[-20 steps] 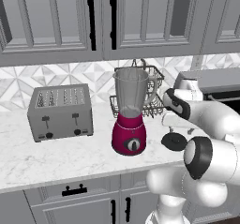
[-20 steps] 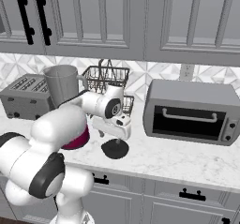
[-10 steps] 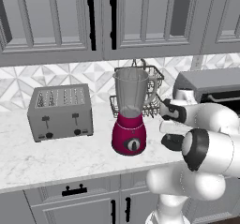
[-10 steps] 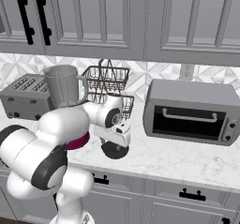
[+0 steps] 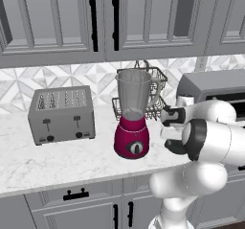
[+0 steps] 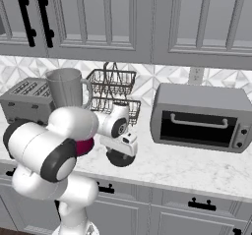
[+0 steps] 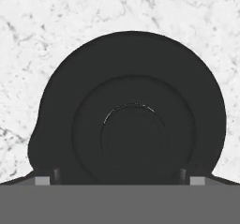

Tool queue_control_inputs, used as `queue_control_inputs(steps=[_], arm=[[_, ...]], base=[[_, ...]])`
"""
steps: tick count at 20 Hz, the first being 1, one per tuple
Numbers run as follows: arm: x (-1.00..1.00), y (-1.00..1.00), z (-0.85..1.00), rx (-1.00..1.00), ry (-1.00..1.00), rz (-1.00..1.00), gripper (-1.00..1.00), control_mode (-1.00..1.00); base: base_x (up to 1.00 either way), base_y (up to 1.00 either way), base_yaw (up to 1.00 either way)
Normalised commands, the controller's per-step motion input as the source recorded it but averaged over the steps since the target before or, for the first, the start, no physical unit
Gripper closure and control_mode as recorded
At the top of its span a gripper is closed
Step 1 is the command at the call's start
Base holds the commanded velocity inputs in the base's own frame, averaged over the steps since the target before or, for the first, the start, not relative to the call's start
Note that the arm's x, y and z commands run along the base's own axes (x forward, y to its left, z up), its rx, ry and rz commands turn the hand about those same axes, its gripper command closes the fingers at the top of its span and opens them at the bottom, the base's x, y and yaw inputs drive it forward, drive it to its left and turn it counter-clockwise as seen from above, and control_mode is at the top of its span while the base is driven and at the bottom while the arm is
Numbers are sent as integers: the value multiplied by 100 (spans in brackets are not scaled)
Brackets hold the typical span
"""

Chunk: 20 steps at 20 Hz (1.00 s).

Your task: Close the lid blender by securely placing the lid on top.

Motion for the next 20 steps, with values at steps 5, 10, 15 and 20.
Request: queue_control_inputs(steps=[5,10,15,20], arm=[[16,0,-19,0,-2,0,-100,-100],[17,-6,-11,0,-4,0,-100,-100],[17,-1,-8,0,-7,0,-100,-100],[18,-3,-18,0,-4,0,100,-100]], base=[[0,0,0],[0,0,0],[0,0,0],[0,0,0]])
